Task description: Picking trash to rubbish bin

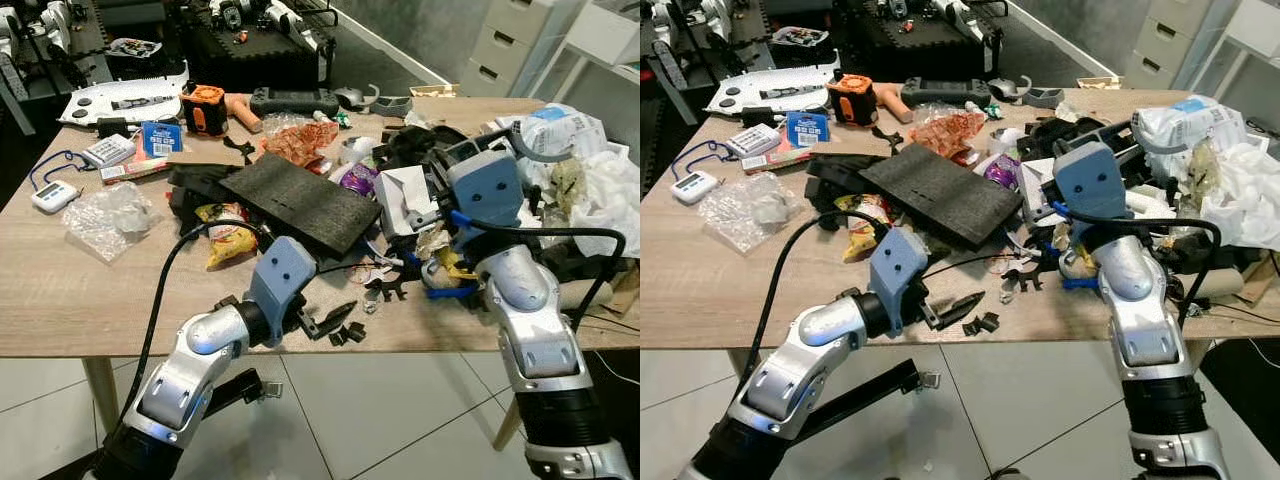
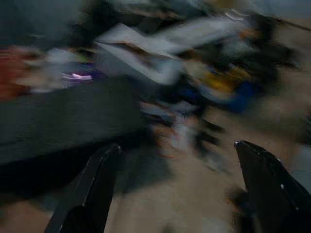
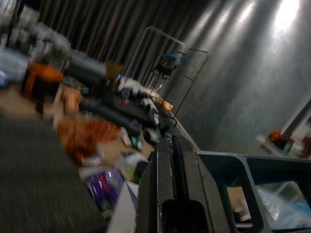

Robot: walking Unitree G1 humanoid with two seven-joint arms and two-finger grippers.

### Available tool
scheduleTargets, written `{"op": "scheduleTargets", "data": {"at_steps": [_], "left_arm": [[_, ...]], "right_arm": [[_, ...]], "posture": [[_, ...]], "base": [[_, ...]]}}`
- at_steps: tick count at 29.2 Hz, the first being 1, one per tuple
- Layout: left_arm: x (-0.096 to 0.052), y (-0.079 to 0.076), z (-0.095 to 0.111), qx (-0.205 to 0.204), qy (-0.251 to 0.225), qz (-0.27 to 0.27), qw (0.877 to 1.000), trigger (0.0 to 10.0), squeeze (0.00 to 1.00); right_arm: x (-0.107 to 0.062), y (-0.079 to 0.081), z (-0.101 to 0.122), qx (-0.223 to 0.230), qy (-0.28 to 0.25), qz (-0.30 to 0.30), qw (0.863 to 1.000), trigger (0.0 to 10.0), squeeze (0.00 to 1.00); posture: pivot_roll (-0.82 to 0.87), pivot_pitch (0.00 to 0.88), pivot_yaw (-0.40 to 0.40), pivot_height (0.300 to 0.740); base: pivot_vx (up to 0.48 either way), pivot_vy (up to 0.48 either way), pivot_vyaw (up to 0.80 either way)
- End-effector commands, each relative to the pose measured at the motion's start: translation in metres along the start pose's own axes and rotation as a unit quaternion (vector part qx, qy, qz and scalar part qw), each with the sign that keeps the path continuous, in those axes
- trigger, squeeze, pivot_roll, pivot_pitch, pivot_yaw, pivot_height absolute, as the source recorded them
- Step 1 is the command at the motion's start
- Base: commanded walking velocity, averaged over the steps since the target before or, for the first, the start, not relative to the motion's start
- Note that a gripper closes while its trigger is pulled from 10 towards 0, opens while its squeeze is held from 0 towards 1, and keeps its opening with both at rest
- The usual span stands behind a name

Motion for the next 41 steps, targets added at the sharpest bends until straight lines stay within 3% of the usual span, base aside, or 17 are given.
{"op": "scheduleTargets", "data": {"at_steps": [1,2,3,4,5,6,7,8,11,16,25,41], "left_arm": [[-0.001,0.022,0.007,0.005,-0.015,0.061,0.998,10.0,0.0],[-0.002,0.032,0.008,0.007,-0.015,0.09,0.996,10.0,0.0],[-0.002,0.032,0.008,0.007,-0.015,0.09,0.996,10.0,0.0],[-0.002,0.038,0.006,0.011,-0.01,0.11,0.994,10.0,0.0],[-0.002,0.038,0.006,0.011,-0.01,0.11,0.994,10.0,0.0],[-0.004,0.043,0.003,0.02,0.001,0.131,0.991,10.0,0.0],[-0.004,0.043,0.003,0.02,0.001,0.131,0.991,10.0,0.0],[-0.007,0.048,0.003,0.023,-0.001,0.156,0.987,10.0,0.0],[-0.013,0.052,0.006,-0.01,-0.018,0.209,0.978,10.0,0.0],[-0.011,0.045,0.001,-0.017,-0.012,0.203,0.979,10.0,0.0],[-0.016,0.056,-0.001,-0.032,-0.011,0.239,0.971,10.0,0.0],[-0.016,0.057,0.003,-0.038,-0.023,0.248,0.968,10.0,0.0]], "right_arm": [[0.001,-0.003,0.005,0.053,-0.005,-0.029,0.998,0.4,0.0],[0.002,-0.001,0.002,0.096,0.004,-0.045,0.994,1.2,0.0],[0.002,-0.001,0.002,0.096,0.004,-0.045,0.994,1.2,0.0],[0.001,-0.001,0.0,0.12,0.009,-0.059,0.991,2.7,0.0],[0.001,-0.001,0.0,0.12,0.009,-0.059,0.991,2.7,0.0],[0.002,0.002,-0.003,0.132,0.018,-0.064,0.989,8.9,0.0],[0.002,0.002,-0.003,0.132,0.018,-0.064,0.989,8.9,0.0],[0.003,0.007,-0.002,0.128,0.019,-0.056,0.99,10.0,0.0],[0.004,0.019,0.008,0.125,0.004,-0.026,0.992,10.0,0.0],[-0.001,0.026,0.004,0.129,0.016,-0.018,0.991,10.0,0.0],[-0.013,0.019,-0.008,0.136,0.043,-0.044,0.989,10.0,0.0],[-0.015,0.014,-0.007,0.141,0.05,-0.054,0.987,10.0,0.0]], "posture": [[-0.03,0.145,0.016,0.74],[-0.03,0.144,0.018,0.74],[-0.03,0.144,0.018,0.74],[-0.03,0.145,0.018,0.74],[-0.03,0.145,0.018,0.74],[-0.03,0.145,0.016,0.74],[-0.03,0.145,0.016,0.74],[-0.02,0.148,0.011,0.74],[-0.03,0.148,0.012,0.74],[-0.03,0.151,0.009,0.74],[-0.03,0.161,0.013,0.74],[-0.03,0.165,0.009,0.74]], "base": [[0.0,0.0,0.0],[0.0,0.0,0.0],[0.0,0.0,0.0],[0.0,0.0,0.0],[0.0,0.0,0.0],[0.0,0.0,0.0],[0.0,0.0,0.0],[0.0,0.0,0.0],[0.0,0.0,0.0],[0.0,0.0,0.0],[0.0,0.0,0.0],[0.0,0.0,-0.79]]}}
Point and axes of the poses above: a point about 5 cm out from each wrist's last joint towards the gripper, its own x axis pointing out of the wrist towards the gripper, its own z axis along the axis of the wrist's last joint, y = z × x, the point moved 5 cm from there along x, pointing out of the wrist towards the gripper, and after that the axes turned 1 degree about x, right-handed, at the moved point
